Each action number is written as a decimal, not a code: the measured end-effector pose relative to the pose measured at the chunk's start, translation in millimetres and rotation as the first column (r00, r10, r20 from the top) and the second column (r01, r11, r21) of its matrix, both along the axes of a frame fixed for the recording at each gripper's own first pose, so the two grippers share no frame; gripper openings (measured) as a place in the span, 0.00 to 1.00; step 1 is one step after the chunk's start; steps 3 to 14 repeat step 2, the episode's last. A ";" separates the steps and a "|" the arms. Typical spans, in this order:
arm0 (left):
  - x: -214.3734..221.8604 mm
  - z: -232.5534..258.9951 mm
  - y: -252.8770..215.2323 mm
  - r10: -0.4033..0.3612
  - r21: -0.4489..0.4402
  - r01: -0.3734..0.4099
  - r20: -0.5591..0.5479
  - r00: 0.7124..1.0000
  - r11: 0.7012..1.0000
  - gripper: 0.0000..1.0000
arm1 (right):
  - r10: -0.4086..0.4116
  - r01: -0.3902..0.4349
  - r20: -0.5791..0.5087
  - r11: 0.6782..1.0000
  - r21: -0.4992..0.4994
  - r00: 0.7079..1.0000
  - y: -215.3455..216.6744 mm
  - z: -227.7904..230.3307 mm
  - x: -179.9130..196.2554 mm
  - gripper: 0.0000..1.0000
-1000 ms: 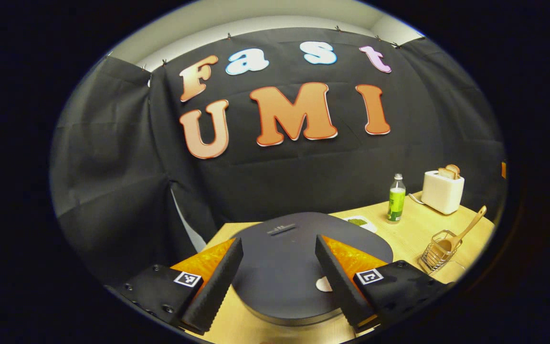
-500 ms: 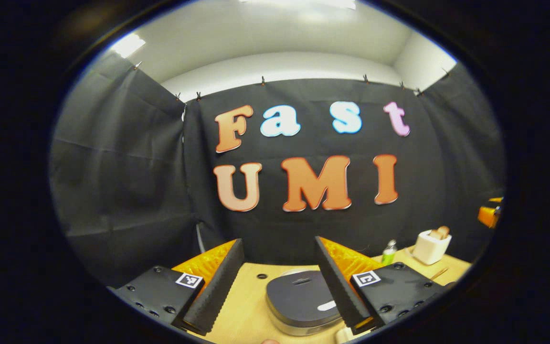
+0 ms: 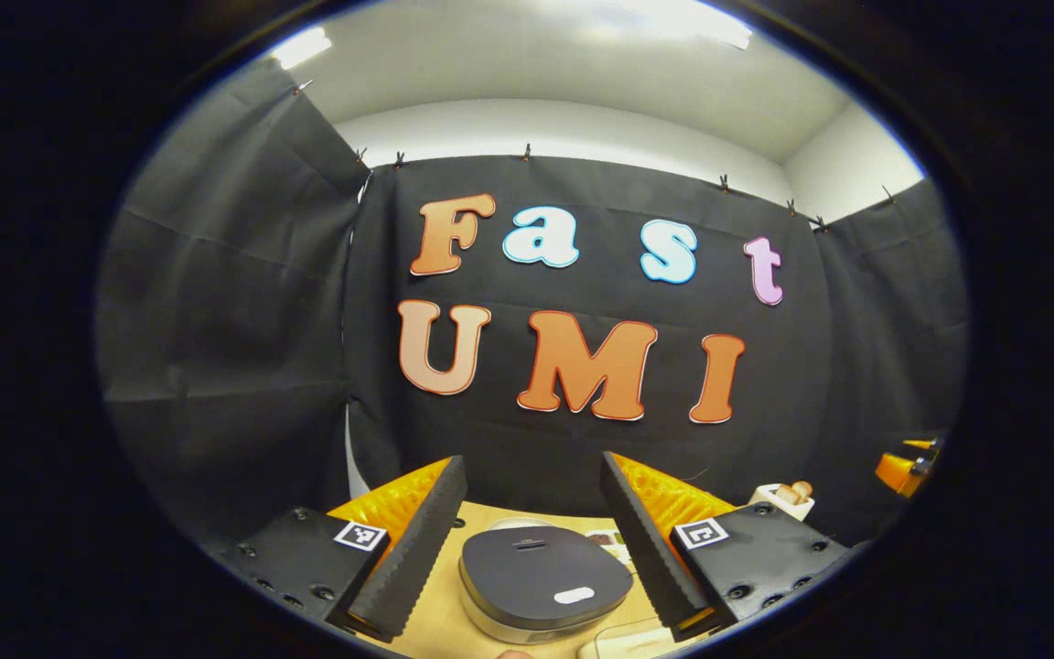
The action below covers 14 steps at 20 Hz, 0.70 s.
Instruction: Close the left gripper, press the button to open the rice cooker; take a wooden spoon from the chopstick holder with the right hand, scoop a spoonful of rice and pour it into the rice cooker, then put the wooden spoon back into the chopstick holder.
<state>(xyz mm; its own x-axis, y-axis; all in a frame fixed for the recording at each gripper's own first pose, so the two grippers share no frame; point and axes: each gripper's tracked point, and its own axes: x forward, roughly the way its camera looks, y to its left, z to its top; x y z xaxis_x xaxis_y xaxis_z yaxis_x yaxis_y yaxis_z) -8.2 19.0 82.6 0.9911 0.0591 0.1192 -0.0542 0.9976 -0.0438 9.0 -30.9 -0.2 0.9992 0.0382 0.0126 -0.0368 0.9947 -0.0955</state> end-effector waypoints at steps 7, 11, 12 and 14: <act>1.8 7.1 18.7 0.049 0.045 -0.051 0.044 0.998 0.998 1.00 | -0.024 0.024 0.001 1.000 0.001 1.000 -8.7 -10.0 12.1 0.99; 1.8 7.1 18.7 0.049 0.045 -0.051 0.044 0.998 0.998 1.00 | -0.024 0.024 0.001 1.000 0.001 1.000 -8.7 -10.0 12.1 0.99; 1.8 7.1 18.7 0.049 0.045 -0.051 0.044 0.998 0.998 1.00 | -0.024 0.024 0.001 1.000 0.001 1.000 -8.7 -10.0 12.1 0.99; 1.8 7.1 18.7 0.049 0.045 -0.051 0.044 0.998 0.998 1.00 | -0.024 0.024 0.001 1.000 0.001 1.000 -8.7 -10.0 12.1 0.99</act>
